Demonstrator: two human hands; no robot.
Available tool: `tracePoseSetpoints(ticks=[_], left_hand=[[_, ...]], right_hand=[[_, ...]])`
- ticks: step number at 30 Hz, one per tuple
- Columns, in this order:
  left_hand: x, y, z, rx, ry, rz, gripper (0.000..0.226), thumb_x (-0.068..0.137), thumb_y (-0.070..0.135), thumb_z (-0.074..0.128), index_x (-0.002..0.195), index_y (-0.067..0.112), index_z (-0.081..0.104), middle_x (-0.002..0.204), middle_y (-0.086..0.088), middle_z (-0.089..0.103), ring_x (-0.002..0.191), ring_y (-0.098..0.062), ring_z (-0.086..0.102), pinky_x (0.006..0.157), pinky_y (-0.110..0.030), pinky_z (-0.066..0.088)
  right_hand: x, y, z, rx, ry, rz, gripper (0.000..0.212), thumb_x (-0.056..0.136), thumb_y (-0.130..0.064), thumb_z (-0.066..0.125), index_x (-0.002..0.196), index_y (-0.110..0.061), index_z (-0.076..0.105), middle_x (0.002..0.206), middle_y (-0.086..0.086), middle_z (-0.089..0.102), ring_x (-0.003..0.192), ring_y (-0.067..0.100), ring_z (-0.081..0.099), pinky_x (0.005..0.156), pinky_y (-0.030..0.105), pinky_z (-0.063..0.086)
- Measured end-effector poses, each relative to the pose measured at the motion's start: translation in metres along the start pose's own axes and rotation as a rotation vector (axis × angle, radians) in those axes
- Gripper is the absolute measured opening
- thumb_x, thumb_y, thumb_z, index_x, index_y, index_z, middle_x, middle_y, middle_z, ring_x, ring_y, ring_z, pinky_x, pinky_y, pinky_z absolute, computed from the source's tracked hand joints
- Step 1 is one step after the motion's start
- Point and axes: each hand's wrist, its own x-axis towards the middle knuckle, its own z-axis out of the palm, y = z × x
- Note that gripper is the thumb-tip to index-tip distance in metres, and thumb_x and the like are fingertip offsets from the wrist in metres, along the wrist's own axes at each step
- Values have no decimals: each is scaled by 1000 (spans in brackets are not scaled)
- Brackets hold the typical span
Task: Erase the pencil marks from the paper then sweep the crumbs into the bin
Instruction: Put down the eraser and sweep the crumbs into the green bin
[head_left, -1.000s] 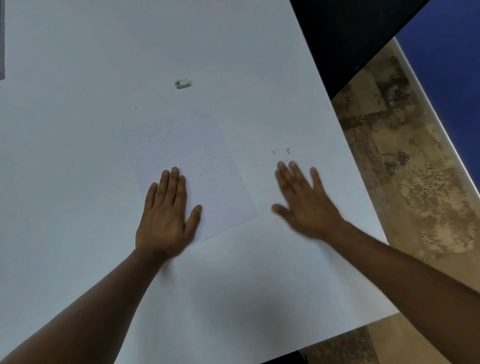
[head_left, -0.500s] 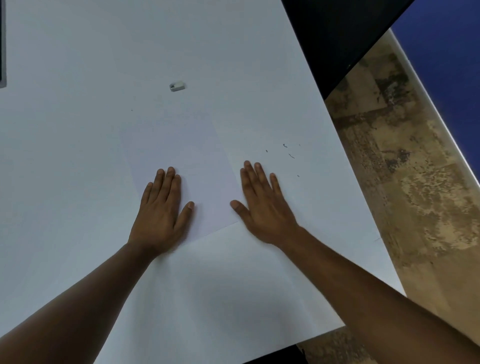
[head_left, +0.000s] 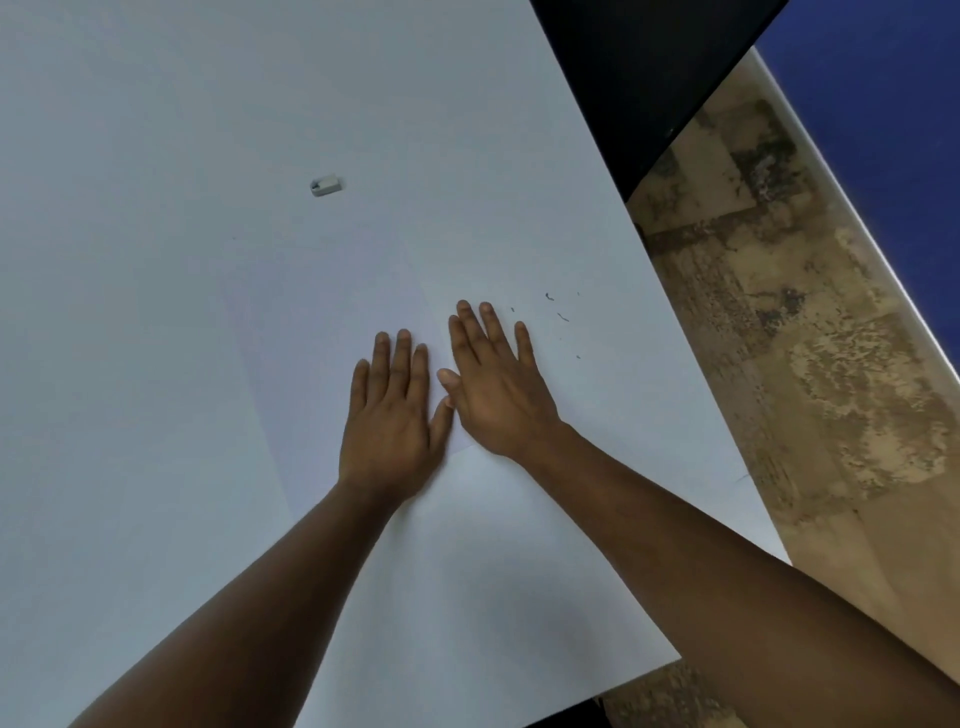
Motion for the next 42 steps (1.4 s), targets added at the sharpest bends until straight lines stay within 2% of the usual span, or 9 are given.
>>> tracePoseSetpoints(ticks=[7, 13, 17, 24, 31, 34, 37, 40, 42], left_hand=[[-8, -11, 1, 4, -15, -37, 76, 104, 58, 12, 164, 11, 6, 172, -6, -9, 158, -22, -15, 128, -45, -4], [2, 0, -4, 7, 41, 4, 74, 106, 53, 17, 163, 6, 12, 172, -10, 2, 159, -24, -8, 126, -43, -13], [14, 28, -2, -37, 52, 103, 71, 107, 49, 21, 162, 6, 16, 171, -10, 8, 159, -24, -3, 127, -40, -9], [29, 74, 3, -141, 30, 204, 64, 108, 42, 21, 163, 9, 14, 171, -7, 5, 159, -21, -7, 128, -34, -8], [30, 94, 10, -180, -15, 247, 66, 107, 43, 20, 162, 8, 12, 169, -4, 0, 158, -21, -8, 126, -28, -12], [28, 105, 14, -202, -60, 256, 68, 105, 47, 15, 163, 11, 7, 169, -2, -4, 157, -17, -13, 124, -26, -15], [25, 116, 15, -236, -73, 258, 70, 104, 50, 10, 163, 13, 6, 171, -3, -2, 156, -15, -16, 123, -24, -17], [18, 122, 13, -257, -66, 274, 69, 104, 49, 12, 163, 14, 5, 172, -2, -2, 155, -13, -16, 122, -23, -17], [14, 122, 11, -263, -68, 265, 68, 105, 47, 16, 163, 14, 5, 172, -2, -3, 155, -13, -17, 122, -23, -18]], right_hand=[[0, 24, -3, 15, 18, 239, 72, 99, -58, 7, 156, -15, -3, 164, -1, -13, 150, 16, -14, 117, 61, -6], [-26, 71, -4, 64, 90, 456, 76, 97, -59, 3, 156, -10, -2, 164, 5, -10, 151, 19, -12, 119, 60, 0], [-49, 78, -9, 78, 123, 302, 76, 97, -59, 0, 156, -10, -1, 164, 5, -10, 151, 19, -12, 120, 55, -2], [-84, 91, 3, -82, -36, -86, 74, 100, -60, 10, 156, -12, 9, 165, 3, -3, 151, 18, -7, 118, 58, 8], [-45, 149, -29, -116, -36, -64, 78, 97, -62, 3, 156, -11, 2, 165, 2, -7, 151, 18, -9, 119, 58, 6], [-41, 156, -44, -6, 81, -29, 72, 101, -56, 12, 156, -10, 10, 165, 3, 1, 152, 18, -2, 122, 50, 8], [-54, 148, -50, 148, 265, -27, 60, 104, -43, 30, 151, -7, 31, 160, 9, 26, 147, 24, 24, 119, 38, 23], [-77, 140, -49, 231, 496, -1, 39, 100, -22, 49, 135, -5, 55, 134, 12, 58, 119, 24, 56, 102, 33, 46], [-89, 138, -52, 349, 667, 119, 26, 97, -12, 54, 119, -4, 67, 110, 9, 66, 94, 15, 62, 84, 25, 52]])
